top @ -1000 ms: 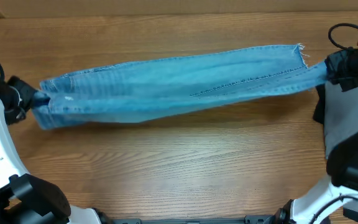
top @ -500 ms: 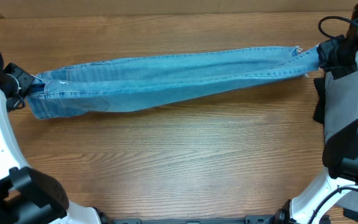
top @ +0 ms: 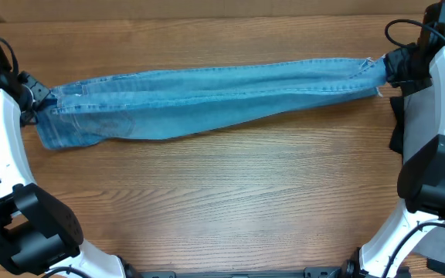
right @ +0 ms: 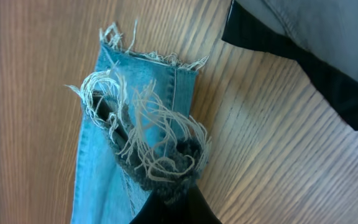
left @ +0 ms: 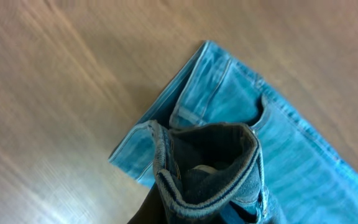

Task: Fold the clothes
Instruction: 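Lower the folded edge onto the table and open both grippers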

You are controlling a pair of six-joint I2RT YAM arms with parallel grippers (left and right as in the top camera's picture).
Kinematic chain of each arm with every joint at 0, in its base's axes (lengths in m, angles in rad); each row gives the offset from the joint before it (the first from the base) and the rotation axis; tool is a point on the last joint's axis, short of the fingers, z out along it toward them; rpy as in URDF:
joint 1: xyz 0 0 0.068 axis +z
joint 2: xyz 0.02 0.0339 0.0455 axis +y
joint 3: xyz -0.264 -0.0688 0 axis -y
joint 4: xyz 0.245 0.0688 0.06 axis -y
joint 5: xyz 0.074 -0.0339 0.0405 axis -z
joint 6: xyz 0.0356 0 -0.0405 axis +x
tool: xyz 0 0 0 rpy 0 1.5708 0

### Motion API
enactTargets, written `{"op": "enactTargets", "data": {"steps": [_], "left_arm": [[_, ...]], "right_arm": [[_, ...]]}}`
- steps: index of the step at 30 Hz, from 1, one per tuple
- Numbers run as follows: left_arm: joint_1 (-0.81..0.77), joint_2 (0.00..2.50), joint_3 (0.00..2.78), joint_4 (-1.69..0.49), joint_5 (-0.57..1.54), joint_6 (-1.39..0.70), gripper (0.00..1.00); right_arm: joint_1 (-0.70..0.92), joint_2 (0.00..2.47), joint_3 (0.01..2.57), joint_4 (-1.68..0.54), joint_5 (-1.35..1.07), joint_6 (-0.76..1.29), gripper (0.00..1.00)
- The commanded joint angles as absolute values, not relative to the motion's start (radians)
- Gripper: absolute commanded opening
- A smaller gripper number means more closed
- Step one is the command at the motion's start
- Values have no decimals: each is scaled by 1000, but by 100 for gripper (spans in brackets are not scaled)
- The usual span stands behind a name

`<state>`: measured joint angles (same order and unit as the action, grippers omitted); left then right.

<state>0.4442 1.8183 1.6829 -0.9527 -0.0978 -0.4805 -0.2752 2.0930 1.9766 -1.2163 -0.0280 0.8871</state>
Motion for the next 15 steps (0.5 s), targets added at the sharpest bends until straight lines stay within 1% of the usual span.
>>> {"op": "enactTargets", "data": {"steps": [1,4,9,15], "left_arm": [[430,1826,1719,-902,-169,-502,4],[411,1828,1719,-870,-185,-503,4],[377,1828,1719,-836,-294,-501,4],[370,1828,1719,-834,-304,-496,4]], "right_arm": [[-277,2093,2011,-1188,13,918,4],[-270,2096,2011,-1196,14,917,4],[-264,2112,2011,-1213,13,935,4],[-257,2133,2011,-1243,13,940,4]]}}
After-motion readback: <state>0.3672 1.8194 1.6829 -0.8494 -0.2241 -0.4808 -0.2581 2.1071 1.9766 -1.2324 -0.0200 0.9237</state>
